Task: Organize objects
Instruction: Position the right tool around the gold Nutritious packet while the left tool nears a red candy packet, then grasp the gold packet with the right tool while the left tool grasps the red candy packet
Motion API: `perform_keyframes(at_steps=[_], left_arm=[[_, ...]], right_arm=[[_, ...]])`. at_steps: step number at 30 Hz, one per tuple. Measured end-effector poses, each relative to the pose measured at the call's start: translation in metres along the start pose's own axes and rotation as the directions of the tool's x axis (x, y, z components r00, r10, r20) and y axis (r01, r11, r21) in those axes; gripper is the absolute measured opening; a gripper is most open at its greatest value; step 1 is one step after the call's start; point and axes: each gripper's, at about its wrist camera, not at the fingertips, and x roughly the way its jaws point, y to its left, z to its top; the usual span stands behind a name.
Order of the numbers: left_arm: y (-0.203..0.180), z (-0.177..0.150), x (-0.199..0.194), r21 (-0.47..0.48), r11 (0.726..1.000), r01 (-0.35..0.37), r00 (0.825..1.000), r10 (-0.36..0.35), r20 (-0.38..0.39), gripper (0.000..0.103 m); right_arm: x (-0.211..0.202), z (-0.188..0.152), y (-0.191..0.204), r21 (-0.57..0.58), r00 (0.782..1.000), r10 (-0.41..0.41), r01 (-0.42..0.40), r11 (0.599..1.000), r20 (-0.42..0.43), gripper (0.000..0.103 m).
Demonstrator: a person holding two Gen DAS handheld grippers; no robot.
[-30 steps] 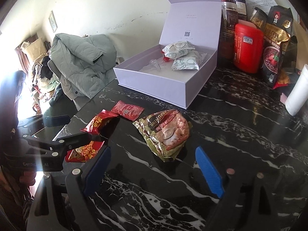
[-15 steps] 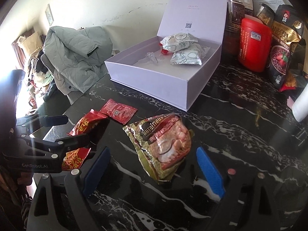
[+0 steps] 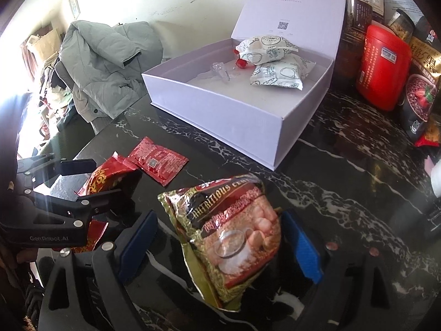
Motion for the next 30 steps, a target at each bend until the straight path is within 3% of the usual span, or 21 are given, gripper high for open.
perform_keyframes(at_steps=[5, 8, 13, 21, 30], left_arm=[[-0.001, 0.001, -0.002, 0.008, 1.000, 0.005, 1.000, -0.005, 0.011, 0.057], [-0.002, 0.000, -0.004, 0.013, 1.000, 0.007, 1.000, -0.007, 0.014, 0.049], [-0.004, -0.002, -0.007, 0.017, 1.000, 0.009, 1.000, -0.009, 0.007, 0.045], [-0.003, -0.004, -0.016, 0.008, 1.000, 0.006, 1.000, -0.006, 0.020, 0.039], [-0.005, -0.007, -0.026, -0.003, 0.999, 0.035, 0.999, -0.035, 0.030, 0.031]], right_arm=[[0.003, 0.000, -0.001, 0.005, 1.000, 0.015, -0.015, 1.000, 0.000, 0.092], [0.004, -0.002, -0.002, 0.006, 1.000, 0.008, -0.007, 1.000, -0.012, 0.078], [0.000, -0.004, -0.004, 0.023, 1.000, 0.025, -0.025, 0.999, -0.003, 0.065], [-0.008, -0.007, 0.000, 0.016, 0.999, 0.038, -0.038, 0.999, 0.006, 0.054], [-0.028, -0.014, 0.001, 0.023, 0.998, 0.048, -0.049, 0.999, 0.034, 0.052]])
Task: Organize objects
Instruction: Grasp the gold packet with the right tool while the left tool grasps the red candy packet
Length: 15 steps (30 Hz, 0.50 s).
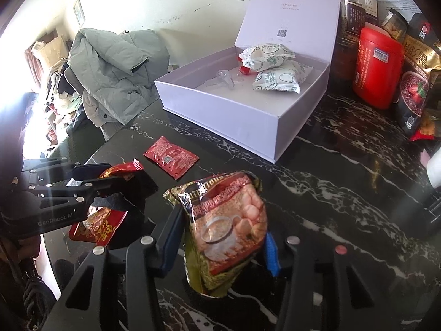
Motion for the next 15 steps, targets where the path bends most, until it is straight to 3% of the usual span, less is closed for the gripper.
perform_keyframes(at_steps=[15], left_arm=[[-0.010, -0.001, -0.034, 0.012, 1.000, 0.014, 0.998, -0.015, 0.059, 0.029]], right_arm=[[-0.034, -0.005, 0.006, -0.004, 0.999, 0.008, -0.008, 1.000, 0.048, 0.051]])
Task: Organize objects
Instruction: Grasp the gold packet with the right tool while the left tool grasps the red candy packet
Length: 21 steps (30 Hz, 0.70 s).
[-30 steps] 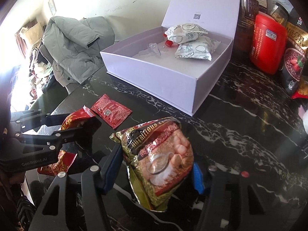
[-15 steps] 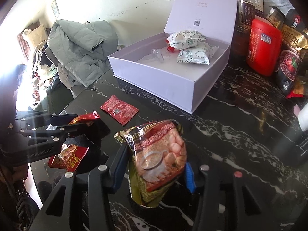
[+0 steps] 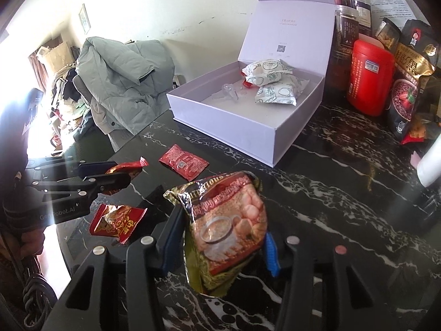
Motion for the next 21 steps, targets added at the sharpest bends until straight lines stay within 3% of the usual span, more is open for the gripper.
perform_keyframes(at_steps=[21], left_arm=[[-0.049, 0.017, -0.030, 0.094, 0.992, 0.081, 0.995, -0.086, 0.057, 0.029]], right_arm=[[-0.058, -0.008, -0.016, 0.031, 0.997, -0.050, 0.048, 0.998, 0.066, 0.051]])
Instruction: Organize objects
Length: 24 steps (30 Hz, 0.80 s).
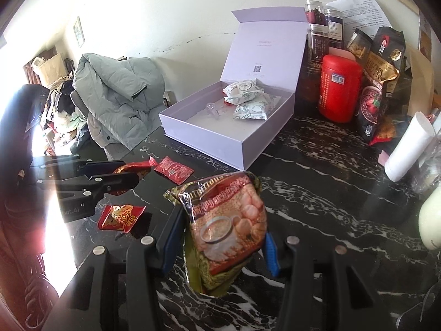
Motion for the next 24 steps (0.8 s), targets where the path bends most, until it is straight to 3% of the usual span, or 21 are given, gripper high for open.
perform_keyframes(at_steps=[24], left_arm=[[0.010, 0.069, 0.028, 0.060, 0.997, 0.048, 0.999, -0.049, 0.019, 0.029]], right_arm=[[0.028, 0.063, -0.018, -0.021, 0.998, 0.058, -0.057, 0.998, 0.004, 0.051]])
